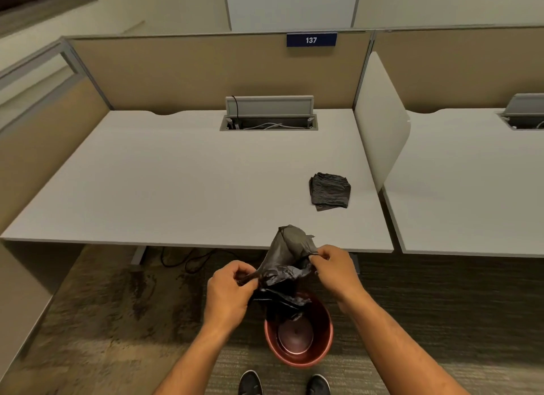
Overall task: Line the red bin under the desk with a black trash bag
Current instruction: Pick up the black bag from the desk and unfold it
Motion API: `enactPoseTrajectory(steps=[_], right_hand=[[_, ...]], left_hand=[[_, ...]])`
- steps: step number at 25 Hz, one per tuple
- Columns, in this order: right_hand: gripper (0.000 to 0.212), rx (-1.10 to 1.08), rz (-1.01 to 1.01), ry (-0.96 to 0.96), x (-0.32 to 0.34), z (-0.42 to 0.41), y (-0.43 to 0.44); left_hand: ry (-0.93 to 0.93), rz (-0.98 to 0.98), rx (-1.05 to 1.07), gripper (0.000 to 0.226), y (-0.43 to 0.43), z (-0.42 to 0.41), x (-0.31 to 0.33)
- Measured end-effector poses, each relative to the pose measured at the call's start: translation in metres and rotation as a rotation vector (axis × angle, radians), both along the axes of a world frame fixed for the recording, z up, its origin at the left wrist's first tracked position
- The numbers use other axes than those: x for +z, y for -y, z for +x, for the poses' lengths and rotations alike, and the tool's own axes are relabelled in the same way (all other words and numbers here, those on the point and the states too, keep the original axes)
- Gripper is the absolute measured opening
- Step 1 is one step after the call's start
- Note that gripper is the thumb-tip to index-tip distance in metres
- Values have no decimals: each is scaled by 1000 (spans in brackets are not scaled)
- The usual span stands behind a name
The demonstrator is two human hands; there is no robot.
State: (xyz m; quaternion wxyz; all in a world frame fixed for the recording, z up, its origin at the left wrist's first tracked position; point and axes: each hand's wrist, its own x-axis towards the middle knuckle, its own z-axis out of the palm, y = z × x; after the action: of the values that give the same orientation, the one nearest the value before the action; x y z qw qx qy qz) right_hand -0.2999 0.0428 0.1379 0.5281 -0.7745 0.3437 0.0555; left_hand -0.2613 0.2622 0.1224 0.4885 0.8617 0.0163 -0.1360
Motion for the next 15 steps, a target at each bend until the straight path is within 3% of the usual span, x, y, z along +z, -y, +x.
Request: enactPoseTrajectory(steps=[3, 7, 12, 15], right_hand=[[14, -96, 93, 45, 3, 0, 6], [15, -158, 108, 66, 7, 3, 7], [20, -200, 47, 15, 1, 1, 17], [22, -63, -111, 11, 1, -4, 10]], left_hand=[[30, 161, -62, 17, -15, 10, 1], [33, 186, -32, 6, -28, 22, 3], [-77, -84, 260, 16, -34, 30, -3], [-42, -133, 255, 22, -27, 33, 0]])
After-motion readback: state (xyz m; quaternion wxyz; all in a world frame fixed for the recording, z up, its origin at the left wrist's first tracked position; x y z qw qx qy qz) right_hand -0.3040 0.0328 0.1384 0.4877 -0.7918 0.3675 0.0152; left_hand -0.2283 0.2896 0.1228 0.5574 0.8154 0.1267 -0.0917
